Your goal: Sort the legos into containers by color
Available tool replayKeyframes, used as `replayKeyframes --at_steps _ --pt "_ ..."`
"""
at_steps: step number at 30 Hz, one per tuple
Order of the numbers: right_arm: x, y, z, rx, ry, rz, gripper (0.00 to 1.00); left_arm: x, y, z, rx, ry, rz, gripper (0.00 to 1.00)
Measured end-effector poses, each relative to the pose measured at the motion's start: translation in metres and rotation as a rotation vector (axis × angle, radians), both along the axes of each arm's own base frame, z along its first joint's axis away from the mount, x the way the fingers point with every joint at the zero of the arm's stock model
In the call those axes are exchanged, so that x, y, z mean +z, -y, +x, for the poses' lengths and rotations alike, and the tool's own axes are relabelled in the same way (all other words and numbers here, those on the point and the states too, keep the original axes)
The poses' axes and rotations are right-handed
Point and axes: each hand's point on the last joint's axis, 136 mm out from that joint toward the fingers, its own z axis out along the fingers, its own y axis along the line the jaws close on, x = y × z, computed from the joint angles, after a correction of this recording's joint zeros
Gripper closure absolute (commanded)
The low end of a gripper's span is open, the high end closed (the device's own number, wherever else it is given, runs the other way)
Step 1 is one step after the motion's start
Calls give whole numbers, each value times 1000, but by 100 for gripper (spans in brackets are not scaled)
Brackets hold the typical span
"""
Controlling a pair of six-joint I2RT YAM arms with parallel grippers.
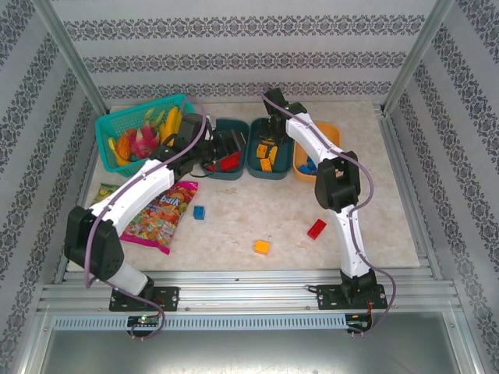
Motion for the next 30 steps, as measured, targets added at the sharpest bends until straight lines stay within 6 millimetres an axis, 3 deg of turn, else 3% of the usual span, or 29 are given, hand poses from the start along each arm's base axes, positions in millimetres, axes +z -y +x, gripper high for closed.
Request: replayKeyframes --at_steps 4,10,14,19,22,26,30 --pt "-15 4 18 -11 -18 24 62 -3 2 11 -4 -9 -5 14" --pt "-37 8 14 -16 -96 49 49 1 5 12 -18 -2 -13 14" --pt "-36 6 11 -6 -108 63 37 3 4 10 -18 3 -15 14" --pt "-21 4 11 6 -88 71 35 14 -2 2 -8 25 -14 15" --pt "9 4 6 12 -50 82 35 23 -11 -9 9 37 0 15" --pt "82 1 -12 40 60 113 36 38 -29 -29 42 55 26 15" --pt "157 -17 -49 101 195 151 36 47 -48 -56 71 60 51 15"
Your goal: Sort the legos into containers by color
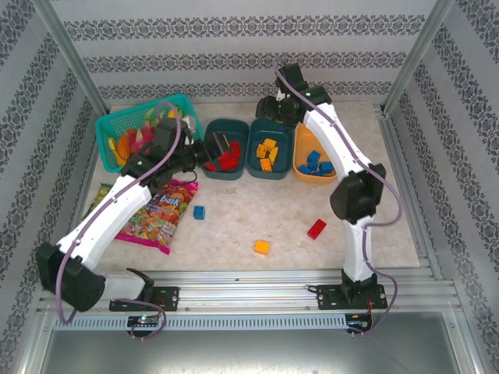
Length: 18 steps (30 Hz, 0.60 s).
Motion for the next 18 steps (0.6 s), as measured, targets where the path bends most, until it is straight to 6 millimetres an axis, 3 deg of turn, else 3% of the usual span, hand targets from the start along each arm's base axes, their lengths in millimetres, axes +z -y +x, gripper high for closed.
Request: replayKeyframes --at_steps 3,5,7,12,18 --pt "23 -22 -37 63 46 16 36 -1 -16 -21 27 -9 27 15" --pt "18 -41 -64 114 40 16 36 -4 -29 -37 52 -19 50 16" --pt "1 -58 -88 158 3 6 36 -9 -43 -54 81 -32 77 16" --pt "-69 -112 -158 284 -143 -45 34 -29 -79 -102 160 -61 110 18" --pt "-117 -174 -212 408 -248 -64 27 -60 -109 -149 224 -128 137 18"
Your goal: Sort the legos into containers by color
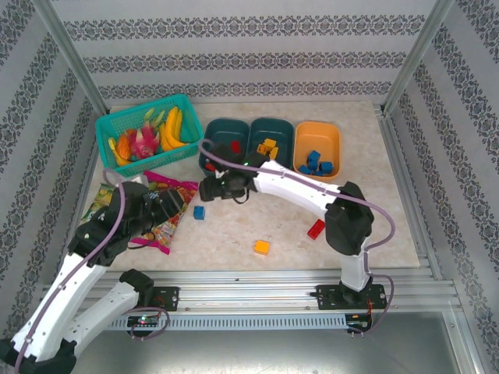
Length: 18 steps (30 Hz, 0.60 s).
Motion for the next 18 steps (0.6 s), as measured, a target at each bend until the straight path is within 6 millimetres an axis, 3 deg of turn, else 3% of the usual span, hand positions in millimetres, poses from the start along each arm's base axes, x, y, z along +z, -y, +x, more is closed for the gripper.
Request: replayKeyframes --at_steps 4,9,18 --pt "-33 -23 -12 17 -62 -30 25 -10 -12 -20 24 -25 7 19" --pt "-67 -36 -7 -20 -114 -62 25 -14 -20 -31 49 -39 9 19" --pt "-86 -63 10 -77 -143 -39 31 -16 -23 -39 61 -45 1 19"
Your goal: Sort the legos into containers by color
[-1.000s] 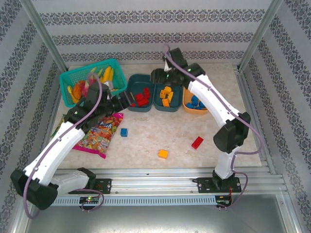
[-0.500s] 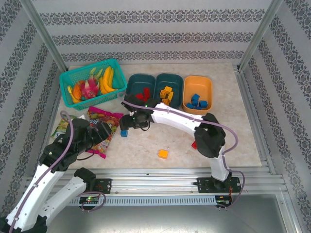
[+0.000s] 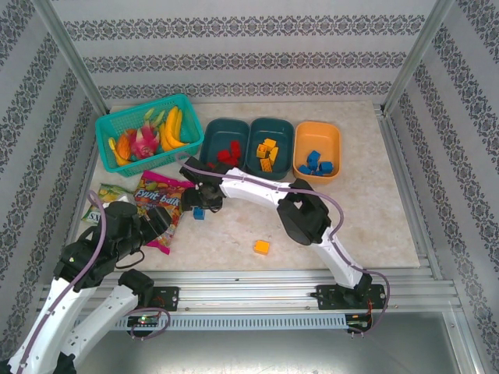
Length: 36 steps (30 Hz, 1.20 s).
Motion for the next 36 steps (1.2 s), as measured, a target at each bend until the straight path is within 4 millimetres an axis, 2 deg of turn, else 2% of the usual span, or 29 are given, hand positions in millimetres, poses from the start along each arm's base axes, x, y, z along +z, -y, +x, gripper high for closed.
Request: replayKeyframes --at_steps 6,16,23,26,30,32,36 --pt "-15 1 -4 -36 -54 -15 38 0 0 -1 0 0 0 19" --pt "-15 2 -6 -64 -70 -20 66 -2 0 -1 2 -5 -1 19" --pt "-4 10 -6 -56 -44 -26 70 -10 4 0 -9 -23 -12 19" --pt "18 22 -5 -54 -13 -18 70 -10 11 6 -25 -29 -32 19" --pt "65 45 4 -74 55 26 70 -10 29 28 -55 -38 -61 19" --pt "89 67 16 -101 97 47 70 -9 41 43 -72 -48 -76 19" --pt "129 131 50 -203 187 60 70 0 72 84 -121 -38 -105 19"
